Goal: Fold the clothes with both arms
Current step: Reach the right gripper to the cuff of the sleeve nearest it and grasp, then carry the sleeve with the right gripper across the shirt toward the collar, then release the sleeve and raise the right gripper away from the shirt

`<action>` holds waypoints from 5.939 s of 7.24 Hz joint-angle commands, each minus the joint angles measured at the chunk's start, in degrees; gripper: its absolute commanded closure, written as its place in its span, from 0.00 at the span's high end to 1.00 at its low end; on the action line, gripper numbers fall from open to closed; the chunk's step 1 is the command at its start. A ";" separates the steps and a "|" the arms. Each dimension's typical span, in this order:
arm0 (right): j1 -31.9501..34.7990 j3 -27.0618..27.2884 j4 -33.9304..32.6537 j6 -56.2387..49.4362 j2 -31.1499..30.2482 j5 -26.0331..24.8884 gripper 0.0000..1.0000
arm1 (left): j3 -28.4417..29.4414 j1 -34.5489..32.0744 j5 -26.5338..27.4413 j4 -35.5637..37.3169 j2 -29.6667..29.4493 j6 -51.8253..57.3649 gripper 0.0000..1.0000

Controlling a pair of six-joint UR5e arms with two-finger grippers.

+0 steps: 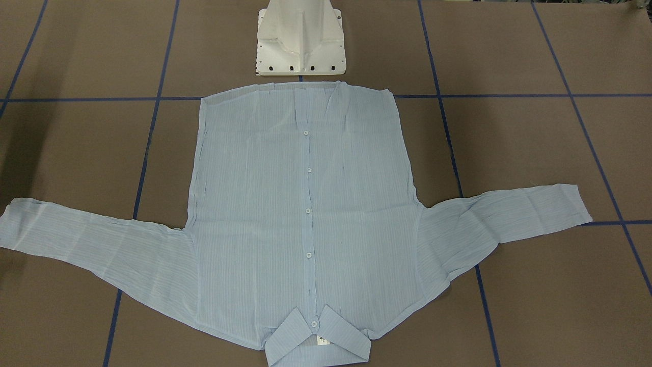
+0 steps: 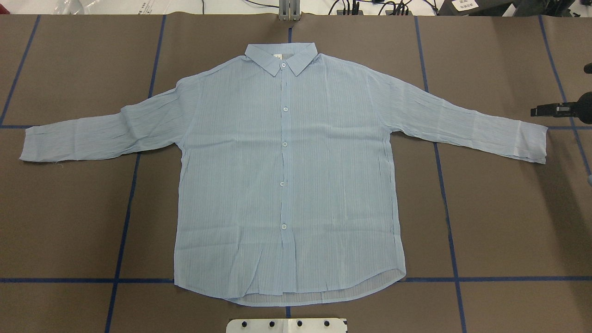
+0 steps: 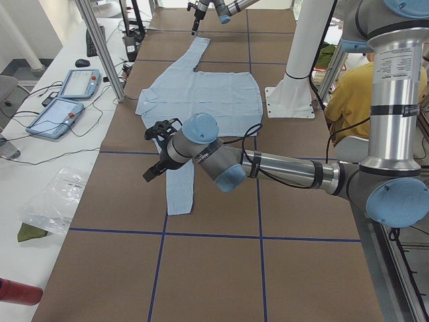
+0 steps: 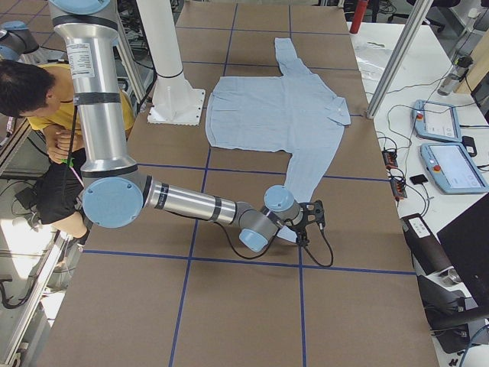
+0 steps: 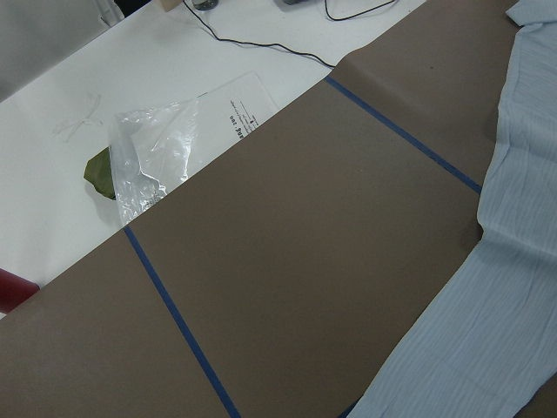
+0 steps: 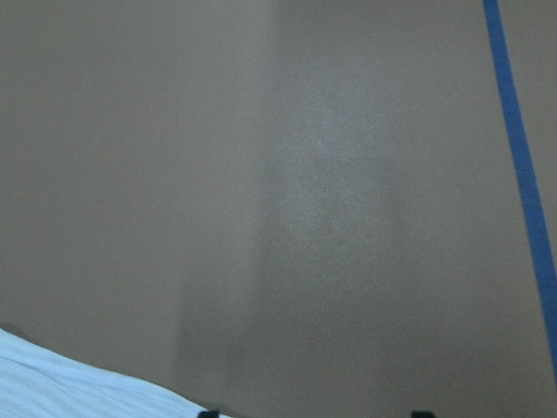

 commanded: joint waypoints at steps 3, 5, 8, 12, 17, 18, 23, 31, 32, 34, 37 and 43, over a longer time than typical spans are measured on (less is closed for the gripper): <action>-2.45 -1.17 0.68 -0.14 -0.33 -2.81 0.66 | 0.09 0.00 -0.45 0.01 -0.17 -0.01 1.00; -2.63 -1.00 0.76 -0.05 -1.38 -2.81 0.59 | 0.09 0.00 -0.45 0.01 -0.26 -0.01 1.00; -2.63 -0.47 0.85 0.21 -2.17 -2.72 0.29 | 0.09 0.00 -0.45 0.01 -0.17 -0.01 1.00; -2.63 0.92 1.47 0.39 -2.09 -2.20 0.00 | 0.09 0.00 -0.45 -0.08 -0.17 -0.01 1.00; -2.27 31.81 -30.72 12.47 1.14 -1.93 0.00 | 0.18 0.00 -0.45 0.01 -0.17 -0.01 1.00; -4.37 35.88 -38.88 17.57 6.04 -3.06 0.00 | 0.18 0.00 -0.45 0.01 -0.17 -0.01 1.00; -21.41 33.83 -67.13 39.82 35.73 -24.57 0.00 | 0.88 0.00 -0.45 0.01 -0.09 0.08 1.00; -35.57 3.43 -64.81 42.32 62.15 -38.31 0.99 | 1.14 0.00 -0.45 0.01 0.09 0.08 1.00; -35.50 -0.78 -64.72 42.40 65.38 -38.23 1.00 | 1.23 0.00 -0.45 0.01 0.09 0.08 1.00; -34.98 -2.23 -64.71 42.32 66.91 -36.66 1.00 | 1.41 0.00 -0.45 0.01 0.18 -0.01 1.00; -25.95 4.05 -65.33 34.54 60.10 -22.09 1.00 | 3.16 0.52 -0.36 -3.82 0.09 -0.10 1.00; -4.59 40.28 -68.14 -7.54 18.62 1.14 1.00 | 24.59 16.04 9.16 -34.56 0.18 -31.50 1.00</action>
